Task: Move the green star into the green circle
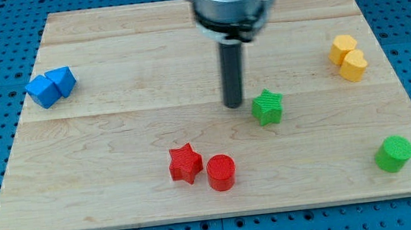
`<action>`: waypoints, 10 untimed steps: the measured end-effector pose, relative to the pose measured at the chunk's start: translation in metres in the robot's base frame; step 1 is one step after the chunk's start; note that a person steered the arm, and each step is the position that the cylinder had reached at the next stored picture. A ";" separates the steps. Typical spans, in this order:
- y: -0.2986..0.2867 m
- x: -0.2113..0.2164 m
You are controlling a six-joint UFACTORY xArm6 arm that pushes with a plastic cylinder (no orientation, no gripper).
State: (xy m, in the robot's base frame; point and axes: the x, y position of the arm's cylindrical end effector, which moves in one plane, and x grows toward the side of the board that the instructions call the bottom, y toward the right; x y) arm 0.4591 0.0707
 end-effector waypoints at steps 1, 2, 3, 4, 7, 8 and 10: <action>0.085 0.017; 0.094 0.021; 0.061 0.016; 0.075 0.028; 0.108 0.027; 0.117 0.034; 0.139 0.053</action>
State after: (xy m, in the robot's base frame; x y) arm 0.5116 0.2102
